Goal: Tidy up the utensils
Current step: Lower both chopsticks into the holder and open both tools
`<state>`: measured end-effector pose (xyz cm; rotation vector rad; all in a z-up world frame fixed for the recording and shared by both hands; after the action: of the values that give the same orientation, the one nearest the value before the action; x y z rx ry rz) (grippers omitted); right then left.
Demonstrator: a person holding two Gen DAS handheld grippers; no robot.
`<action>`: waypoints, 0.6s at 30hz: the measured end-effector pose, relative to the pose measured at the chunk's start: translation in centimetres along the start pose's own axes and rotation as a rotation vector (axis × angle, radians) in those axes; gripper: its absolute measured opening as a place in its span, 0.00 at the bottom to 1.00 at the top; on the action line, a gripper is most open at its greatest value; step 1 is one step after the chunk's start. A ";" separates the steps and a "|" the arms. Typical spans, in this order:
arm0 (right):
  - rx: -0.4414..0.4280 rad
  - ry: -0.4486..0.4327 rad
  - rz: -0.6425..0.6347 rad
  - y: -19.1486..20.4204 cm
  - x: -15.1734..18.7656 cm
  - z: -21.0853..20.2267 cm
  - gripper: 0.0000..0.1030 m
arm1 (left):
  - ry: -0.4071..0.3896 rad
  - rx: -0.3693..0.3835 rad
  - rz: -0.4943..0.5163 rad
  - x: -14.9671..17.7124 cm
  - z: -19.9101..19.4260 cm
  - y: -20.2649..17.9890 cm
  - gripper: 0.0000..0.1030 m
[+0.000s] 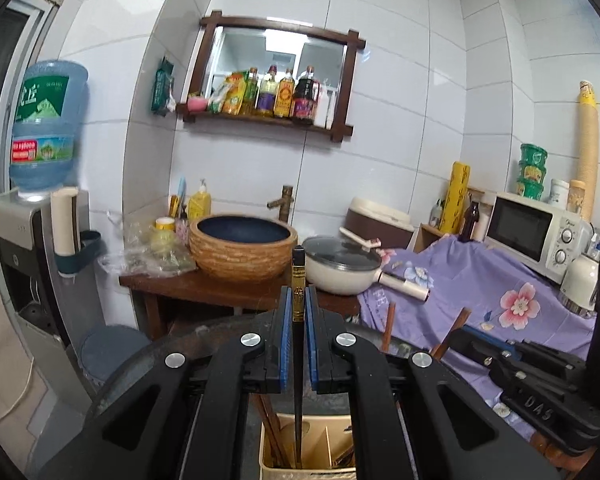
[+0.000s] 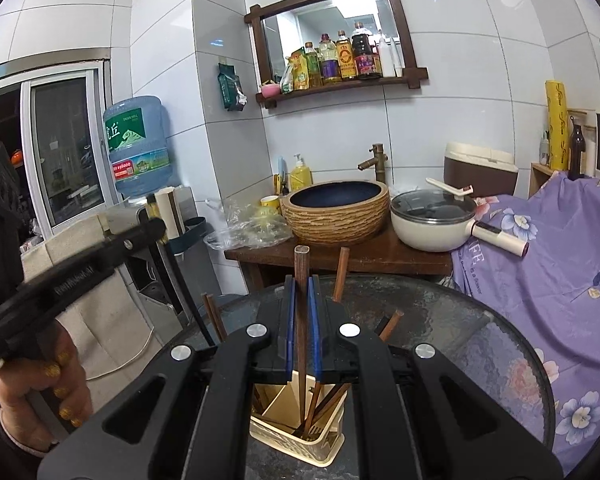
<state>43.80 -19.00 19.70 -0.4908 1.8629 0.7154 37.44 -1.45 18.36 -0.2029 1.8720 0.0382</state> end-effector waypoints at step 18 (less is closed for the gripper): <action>0.036 0.063 0.025 -1.8 3.8 2.3 0.07 | 0.154 0.005 0.061 8.2 3.7 -0.3 0.07</action>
<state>45.02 -18.85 15.09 -0.4719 1.9405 0.6885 38.53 -2.22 9.42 -0.1483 2.0315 0.0609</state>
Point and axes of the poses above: each gripper's, at about its wrist camera, not at the fingertips, and z roughly the way its jaws point, y to its left, x to its underside, the point moved 5 cm from there along z, roughly the way its jaws point, and after that the axes turned 15 degrees about -x, right-handed, at the moved point
